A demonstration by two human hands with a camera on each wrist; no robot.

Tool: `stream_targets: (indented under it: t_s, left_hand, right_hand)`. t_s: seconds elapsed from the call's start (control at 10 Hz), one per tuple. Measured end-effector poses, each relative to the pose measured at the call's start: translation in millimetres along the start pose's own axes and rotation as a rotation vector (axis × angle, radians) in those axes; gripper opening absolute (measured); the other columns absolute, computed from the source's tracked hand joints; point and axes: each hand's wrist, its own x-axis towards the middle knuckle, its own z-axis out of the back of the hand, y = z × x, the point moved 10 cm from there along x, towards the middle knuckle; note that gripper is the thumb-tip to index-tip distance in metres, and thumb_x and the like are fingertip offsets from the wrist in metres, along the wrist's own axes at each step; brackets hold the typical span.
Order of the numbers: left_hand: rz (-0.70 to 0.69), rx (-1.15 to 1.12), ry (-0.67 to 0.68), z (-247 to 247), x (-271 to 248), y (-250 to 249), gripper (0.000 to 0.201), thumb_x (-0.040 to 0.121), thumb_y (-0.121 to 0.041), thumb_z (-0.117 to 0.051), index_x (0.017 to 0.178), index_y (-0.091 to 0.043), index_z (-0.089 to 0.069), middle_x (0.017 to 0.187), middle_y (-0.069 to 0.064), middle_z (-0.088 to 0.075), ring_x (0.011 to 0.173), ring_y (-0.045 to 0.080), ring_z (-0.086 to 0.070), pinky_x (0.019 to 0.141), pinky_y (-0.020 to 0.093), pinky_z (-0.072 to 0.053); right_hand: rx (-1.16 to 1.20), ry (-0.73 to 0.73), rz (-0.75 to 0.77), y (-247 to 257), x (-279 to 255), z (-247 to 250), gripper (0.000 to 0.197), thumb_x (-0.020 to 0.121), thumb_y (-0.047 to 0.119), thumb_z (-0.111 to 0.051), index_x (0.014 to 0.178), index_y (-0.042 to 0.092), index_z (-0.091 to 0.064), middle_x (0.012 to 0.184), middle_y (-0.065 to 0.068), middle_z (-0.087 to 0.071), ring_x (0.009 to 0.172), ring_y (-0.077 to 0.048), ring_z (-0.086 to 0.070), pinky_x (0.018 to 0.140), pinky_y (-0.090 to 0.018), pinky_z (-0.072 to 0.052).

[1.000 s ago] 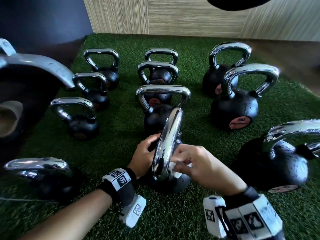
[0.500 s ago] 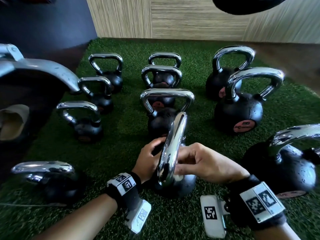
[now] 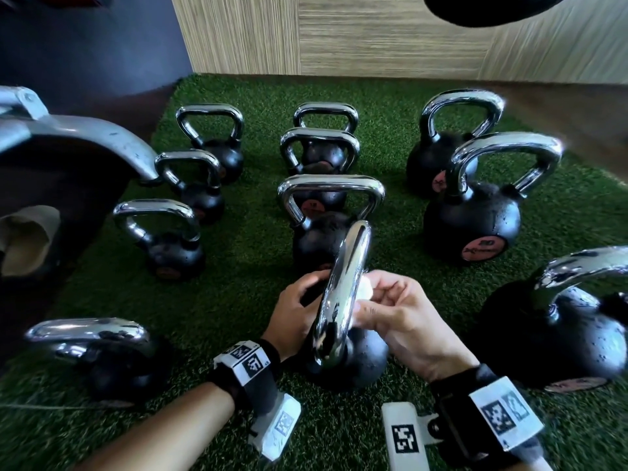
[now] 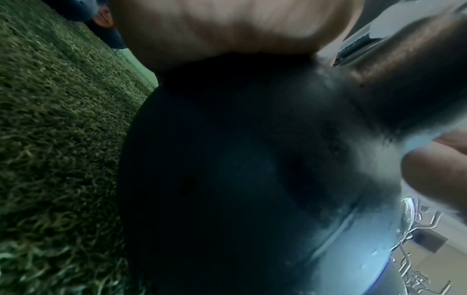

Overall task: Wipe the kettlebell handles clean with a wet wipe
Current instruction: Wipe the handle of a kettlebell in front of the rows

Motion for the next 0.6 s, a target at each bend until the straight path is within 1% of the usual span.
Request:
stream_targets:
  t_s: [0.1, 0.2, 0.3, 0.4, 0.5, 0.6]
  left_hand:
    - [-0.064, 0.04, -0.018, 4.0, -0.1, -1.4, 0.051, 0.078, -0.059, -0.075, 0.116, -0.026, -0.074, 0.122, 0.008, -0.072, 0.125, 0.035, -0.062, 0.112, 0.064, -0.041]
    - [-0.082, 0.041, -0.04, 3.1, -0.1, -5.4, 0.059, 0.072, -0.064, -0.076, 0.114, -0.022, -0.074, 0.118, 0.007, -0.073, 0.122, 0.034, -0.063, 0.113, 0.063, -0.04]
    - [-0.059, 0.054, -0.002, -1.4, -3.9, -8.8, 0.043, 0.069, -0.054, -0.061, 0.102, -0.029, -0.067, 0.104, -0.004, -0.07, 0.115, 0.029, -0.059, 0.113, 0.064, -0.04]
    - [0.003, 0.011, 0.005, -0.7, -3.3, -2.2, 0.041, 0.069, -0.054, -0.061, 0.102, -0.03, -0.068, 0.103, -0.004, -0.07, 0.113, 0.028, -0.059, 0.112, 0.064, -0.04]
    - [-0.075, -0.013, -0.022, 2.7, 0.0, -1.6, 0.05, 0.069, -0.067, -0.078, 0.104, -0.03, -0.077, 0.111, 0.005, -0.072, 0.113, 0.03, -0.062, 0.113, 0.064, -0.04]
    - [-0.103, -0.034, -0.054, 7.1, 1.8, 4.4, 0.056, 0.065, -0.074, -0.081, 0.104, -0.034, -0.079, 0.116, 0.008, -0.071, 0.112, 0.029, -0.062, 0.112, 0.065, -0.04]
  right_hand:
    - [-0.036, -0.165, 0.132, 24.2, 5.4, 14.0, 0.032, 0.058, 0.003, -0.085, 0.085, -0.001, -0.069, 0.081, -0.018, -0.076, 0.068, -0.022, -0.075, 0.066, -0.03, -0.064]
    - [-0.202, -0.247, 0.237, 41.7, 2.2, 16.9, 0.031, 0.056, -0.004, -0.084, 0.079, 0.0, -0.064, 0.082, -0.018, -0.078, 0.073, -0.022, -0.076, 0.071, -0.031, -0.064]
    - [-0.353, -0.293, 0.306, 45.7, -11.2, 10.1, 0.032, 0.054, -0.005, -0.088, 0.074, 0.004, -0.065, 0.082, -0.015, -0.078, 0.077, -0.023, -0.076, 0.074, -0.031, -0.062]
    - [-0.49, -0.406, 0.384, 52.3, -16.8, 12.3, 0.032, 0.061, -0.011, -0.089, 0.073, 0.008, -0.068, 0.078, -0.011, -0.077, 0.072, -0.02, -0.074, 0.07, -0.03, -0.061]
    - [-0.6, -0.568, 0.435, 63.0, -6.8, 28.9, 0.027, 0.066, -0.005, -0.089, 0.076, 0.012, -0.07, 0.075, -0.008, -0.076, 0.067, -0.018, -0.07, 0.065, -0.038, -0.059]
    - [-0.643, -0.67, 0.419, 67.0, -1.0, 39.4, 0.024, 0.066, -0.004, -0.086, 0.074, 0.011, -0.069, 0.071, -0.006, -0.074, 0.064, -0.013, -0.066, 0.063, -0.039, -0.057]
